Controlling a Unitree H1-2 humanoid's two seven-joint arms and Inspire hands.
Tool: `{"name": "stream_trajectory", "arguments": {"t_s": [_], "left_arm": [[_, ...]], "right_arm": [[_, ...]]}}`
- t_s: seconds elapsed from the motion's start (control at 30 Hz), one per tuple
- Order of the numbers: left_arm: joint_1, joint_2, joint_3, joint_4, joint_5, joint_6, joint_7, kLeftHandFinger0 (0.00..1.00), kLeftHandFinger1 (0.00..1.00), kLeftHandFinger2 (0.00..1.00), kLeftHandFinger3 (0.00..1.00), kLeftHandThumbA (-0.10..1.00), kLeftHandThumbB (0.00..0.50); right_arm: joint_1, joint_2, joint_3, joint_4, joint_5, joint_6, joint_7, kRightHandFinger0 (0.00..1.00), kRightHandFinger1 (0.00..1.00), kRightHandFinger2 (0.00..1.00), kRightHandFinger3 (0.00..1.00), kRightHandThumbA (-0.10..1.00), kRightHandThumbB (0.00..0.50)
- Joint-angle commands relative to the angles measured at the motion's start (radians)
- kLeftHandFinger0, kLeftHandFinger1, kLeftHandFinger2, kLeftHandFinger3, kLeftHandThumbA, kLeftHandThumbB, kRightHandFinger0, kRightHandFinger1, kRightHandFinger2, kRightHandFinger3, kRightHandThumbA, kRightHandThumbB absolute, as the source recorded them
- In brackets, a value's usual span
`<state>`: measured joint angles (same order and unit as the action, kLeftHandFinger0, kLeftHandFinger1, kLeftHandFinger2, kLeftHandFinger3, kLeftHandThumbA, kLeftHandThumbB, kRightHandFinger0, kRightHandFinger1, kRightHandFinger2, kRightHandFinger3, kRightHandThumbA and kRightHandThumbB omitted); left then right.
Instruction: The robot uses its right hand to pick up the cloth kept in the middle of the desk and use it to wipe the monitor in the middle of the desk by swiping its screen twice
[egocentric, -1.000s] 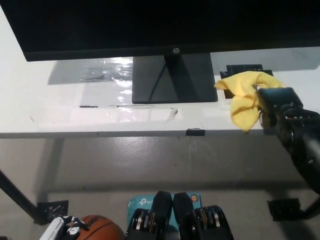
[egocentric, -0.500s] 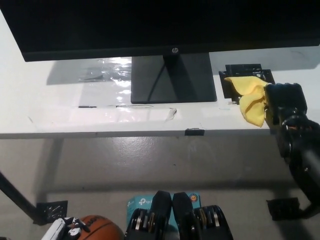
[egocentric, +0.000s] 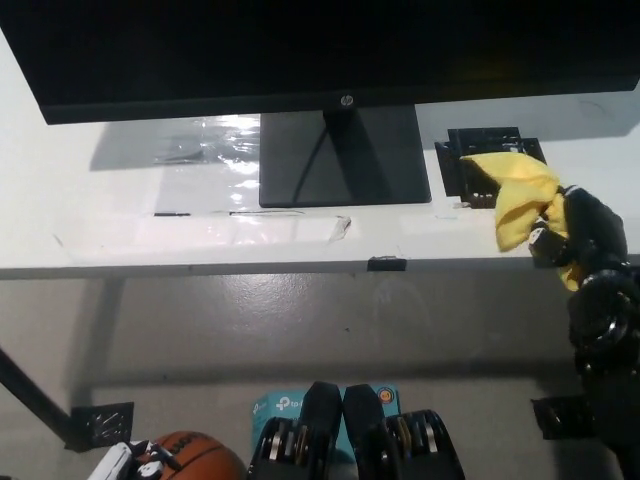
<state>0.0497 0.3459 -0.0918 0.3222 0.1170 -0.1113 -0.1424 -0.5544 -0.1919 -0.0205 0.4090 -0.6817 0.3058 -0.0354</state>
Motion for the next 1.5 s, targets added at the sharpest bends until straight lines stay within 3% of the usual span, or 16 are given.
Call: {"name": "stream_trajectory", "arguments": {"t_s": [0.0, 0.1, 0.23, 0.37, 0.47, 0.5, 0.57, 0.73, 0.83, 0.9, 0.97, 1.07, 1.1, 1.3, 1.37, 1.47], "left_arm": [[0.017, 0.017, 0.01, -0.02, 0.001, -0.044, -0.006, 0.0, 0.0, 0.01, 0.03, 0.7, 0.5], [0.027, 0.018, 0.012, -0.022, -0.005, -0.046, -0.009, 0.0, 0.0, 0.0, 0.03, 0.69, 0.5], [0.03, 0.02, 0.013, -0.03, -0.002, -0.033, -0.01, 0.0, 0.0, 0.0, 0.03, 0.7, 0.5], [0.04, 0.022, 0.015, -0.032, -0.001, -0.024, -0.011, 0.0, 0.0, 0.02, 0.04, 0.71, 0.5], [0.038, 0.022, 0.014, -0.03, 0.006, -0.024, -0.007, 0.0, 0.0, 0.0, 0.03, 0.72, 0.5], [0.037, 0.022, 0.014, -0.027, 0.003, -0.032, -0.008, 0.0, 0.0, 0.0, 0.01, 0.7, 0.5], [0.05, 0.031, 0.027, -0.031, -0.015, -0.044, -0.015, 0.0, 0.0, 0.0, 0.01, 0.68, 0.5], [0.054, 0.033, 0.031, -0.038, -0.014, -0.037, -0.017, 0.0, 0.0, 0.0, 0.03, 0.69, 0.5], [0.067, 0.035, 0.029, -0.045, -0.006, -0.047, -0.017, 0.0, 0.0, 0.0, 0.03, 0.7, 0.5], [0.08, 0.035, 0.027, -0.054, 0.008, -0.038, -0.011, 0.0, 0.0, 0.0, 0.03, 0.71, 0.5], [0.091, 0.033, 0.03, -0.059, -0.005, -0.035, -0.016, 0.0, 0.0, 0.0, 0.03, 0.7, 0.5], [0.091, 0.034, 0.031, -0.051, -0.008, -0.033, -0.021, 0.0, 0.0, 0.0, 0.02, 0.7, 0.5], [0.092, 0.033, 0.031, -0.051, -0.008, -0.033, -0.02, 0.0, 0.0, 0.0, 0.01, 0.69, 0.5], [0.102, 0.029, 0.026, -0.051, -0.002, -0.035, -0.018, 0.0, 0.0, 0.0, 0.01, 0.69, 0.5], [0.107, 0.024, 0.031, -0.059, -0.017, -0.025, -0.024, 0.0, 0.0, 0.0, 0.01, 0.65, 0.5], [0.116, 0.024, 0.026, -0.056, -0.014, -0.047, -0.024, 0.0, 0.0, 0.0, 0.0, 0.66, 0.5]], "right_arm": [[-0.088, -0.009, -0.169, -0.122, 0.234, -0.011, -0.039, 0.0, 0.0, 0.07, 0.13, -0.1, 0.0], [-0.105, -0.014, -0.221, -0.144, 0.271, -0.012, -0.033, 0.0, 0.0, 0.0, 0.09, -0.1, 0.003], [-0.138, -0.053, -0.245, -0.15, 0.273, 0.002, -0.02, 0.0, 0.0, 0.0, 0.12, -0.1, 0.006], [-0.17, -0.074, -0.256, -0.176, 0.291, 0.032, -0.015, 0.0, 0.0, 0.0, 0.07, -0.1, 0.006], [-0.2, -0.116, -0.229, -0.158, 0.274, 0.018, -0.017, 0.0, 0.0, 0.0, 0.04, -0.1, 0.051], [-0.22, -0.146, -0.198, -0.176, 0.249, 0.057, 0.019, 0.0, 0.0, 0.0, 0.06, -0.1, 0.009], [-0.24, -0.15, -0.176, -0.172, 0.254, 0.076, 0.029, 0.0, 0.0, 0.0, 0.04, -0.1, 0.014], [-0.286, -0.195, -0.082, -0.185, 0.205, 0.083, 0.036, 0.0, 0.0, 0.0, 0.14, -0.1, 0.081], [-0.302, -0.186, -0.052, -0.199, 0.212, 0.099, 0.033, 0.0, 0.0, 0.0, 0.1, -0.1, 0.037], [-0.311, -0.171, -0.034, -0.223, 0.211, 0.122, 0.029, 0.0, 0.0, 0.0, 0.08, -0.1, 0.041], [-0.33, -0.157, -0.016, -0.222, 0.203, 0.139, 0.023, 0.0, 0.0, 0.0, 0.17, -0.1, 0.045], [-0.356, -0.142, 0.006, -0.207, 0.19, 0.117, -0.016, 0.0, 0.0, 0.0, 0.17, -0.1, 0.061], [-0.389, -0.122, 0.01, -0.199, 0.188, 0.123, -0.034, 0.0, 0.0, 0.02, 0.25, -0.1, 0.084], [-0.458, -0.085, 0.041, -0.148, 0.146, 0.107, -0.105, 0.0, 0.0, 0.0, 0.35, -0.1, 0.065], [-0.485, -0.073, 0.05, -0.113, 0.128, 0.089, -0.149, 0.0, 0.0, 0.0, 0.39, -0.1, 0.098], [-0.5, -0.061, 0.045, -0.088, 0.127, 0.098, -0.179, 0.0, 0.0, 0.02, 0.23, -0.1, 0.089]]}}
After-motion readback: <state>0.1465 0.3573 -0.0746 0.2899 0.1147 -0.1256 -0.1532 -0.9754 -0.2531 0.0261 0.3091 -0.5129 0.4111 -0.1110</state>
